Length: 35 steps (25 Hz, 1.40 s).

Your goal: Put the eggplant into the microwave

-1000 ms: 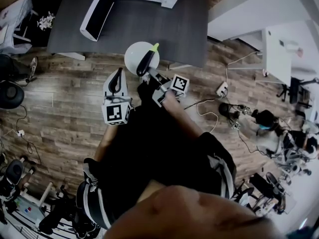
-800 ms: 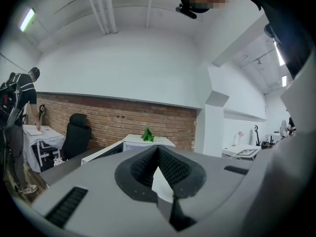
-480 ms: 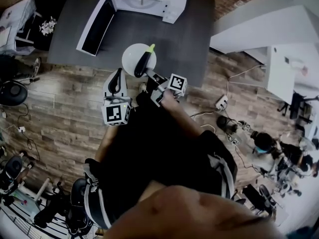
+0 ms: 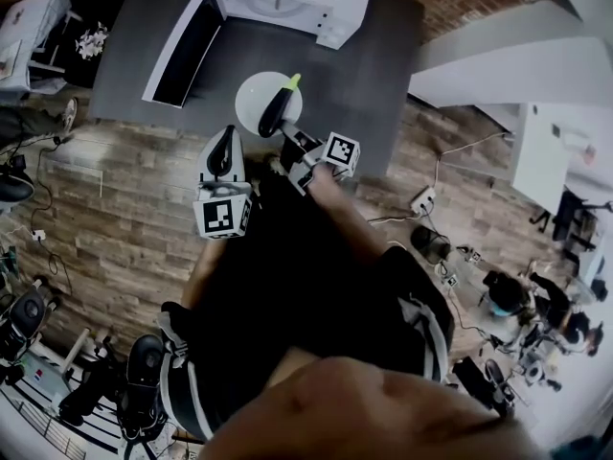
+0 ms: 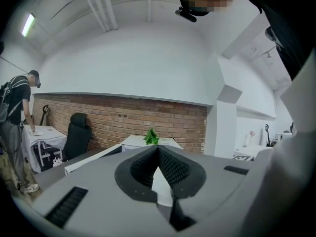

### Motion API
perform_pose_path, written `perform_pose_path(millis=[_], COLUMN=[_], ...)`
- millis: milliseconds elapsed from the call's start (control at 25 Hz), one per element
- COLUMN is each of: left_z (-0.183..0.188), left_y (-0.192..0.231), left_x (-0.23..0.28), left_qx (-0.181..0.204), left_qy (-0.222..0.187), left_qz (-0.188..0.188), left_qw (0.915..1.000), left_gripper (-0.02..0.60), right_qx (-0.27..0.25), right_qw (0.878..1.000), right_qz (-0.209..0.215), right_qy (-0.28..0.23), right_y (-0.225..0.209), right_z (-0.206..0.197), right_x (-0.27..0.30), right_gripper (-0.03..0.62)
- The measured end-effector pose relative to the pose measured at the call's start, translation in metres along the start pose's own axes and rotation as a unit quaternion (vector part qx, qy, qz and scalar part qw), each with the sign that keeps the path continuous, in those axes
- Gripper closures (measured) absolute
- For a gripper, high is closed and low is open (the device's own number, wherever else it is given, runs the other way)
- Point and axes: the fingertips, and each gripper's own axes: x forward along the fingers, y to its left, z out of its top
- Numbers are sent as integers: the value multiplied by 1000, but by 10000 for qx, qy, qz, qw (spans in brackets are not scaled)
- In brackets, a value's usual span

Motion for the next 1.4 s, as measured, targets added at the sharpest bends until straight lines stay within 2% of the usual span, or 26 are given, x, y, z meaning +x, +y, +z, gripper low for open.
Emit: perform_pose_path(millis=[240, 560, 1160, 1400], left_z=[1, 11, 37, 39], left_y=[16, 46, 110, 115], left_x=[29, 74, 145, 159], left_qx=[-64, -18, 19, -21], left_qy=[-80, -45, 24, 5], left_qz=[-110, -461, -1413, -1311], left_qw=[9999, 9989, 9900, 9914], left_gripper=[546, 546, 546, 546], right_qx=[18, 24, 184, 161], right_qw=[10000, 9989, 9922, 9942], right_qz=[8, -37, -67, -137], right_qy=[-81, -462, -1230, -1050], right_y=[4, 12, 19, 19], right_z=[11, 33, 60, 69], right_x=[22, 56, 137, 153], right_gripper=[556, 556, 556, 556])
